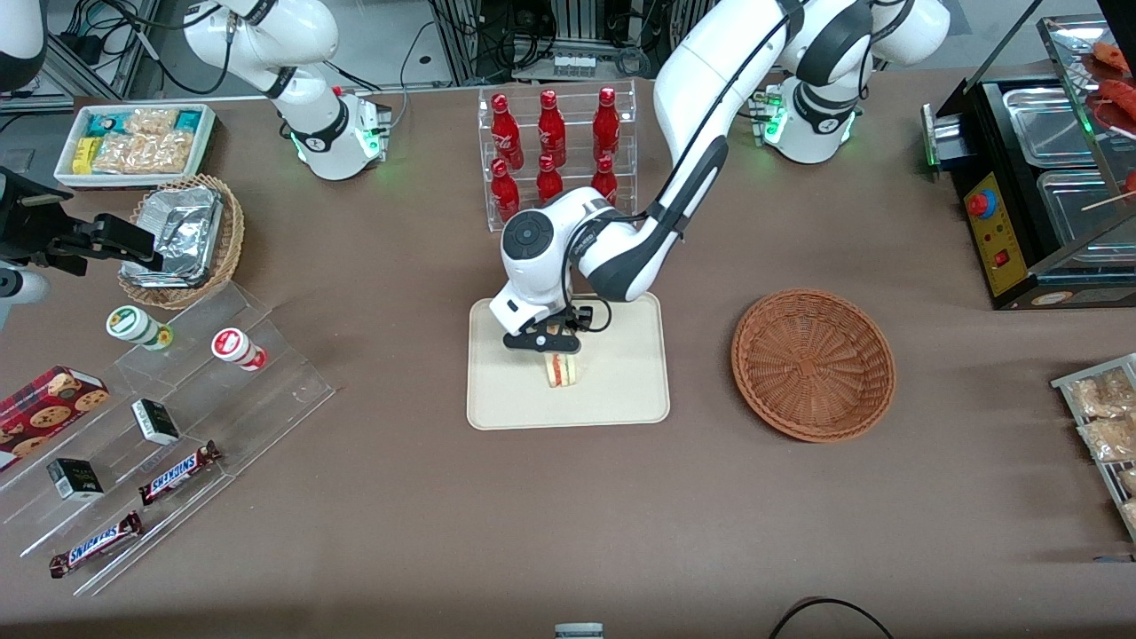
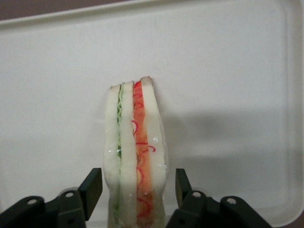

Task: Place sandwich from basket to tray
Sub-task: 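Lower the sandwich onto the tray and open the left gripper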

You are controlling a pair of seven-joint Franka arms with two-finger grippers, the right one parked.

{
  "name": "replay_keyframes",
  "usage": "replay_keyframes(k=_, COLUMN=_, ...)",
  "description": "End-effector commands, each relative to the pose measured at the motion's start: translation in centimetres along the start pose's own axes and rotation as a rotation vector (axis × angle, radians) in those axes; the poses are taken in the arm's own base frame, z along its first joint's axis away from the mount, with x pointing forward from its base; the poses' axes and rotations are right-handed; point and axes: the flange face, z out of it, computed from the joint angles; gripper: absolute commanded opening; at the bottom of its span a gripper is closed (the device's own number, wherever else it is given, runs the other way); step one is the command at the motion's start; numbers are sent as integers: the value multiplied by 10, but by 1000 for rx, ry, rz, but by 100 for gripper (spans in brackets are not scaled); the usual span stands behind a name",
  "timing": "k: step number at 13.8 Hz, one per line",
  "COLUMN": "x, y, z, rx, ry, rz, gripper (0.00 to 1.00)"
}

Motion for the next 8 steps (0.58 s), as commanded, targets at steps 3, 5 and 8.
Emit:
replay_keyframes(k=3, x=27, y=-51, z=-105, rx=4, ry=17, rz=-92, gripper=100)
replay_keyframes(k=5, x=41, y=-89, z=-149, rx=-30, ry=19, rz=-164, gripper=100)
replay_keyframes(k=8, x=57, y=-156, z=-203, rx=-51, ry=11, rz=-256, gripper=100)
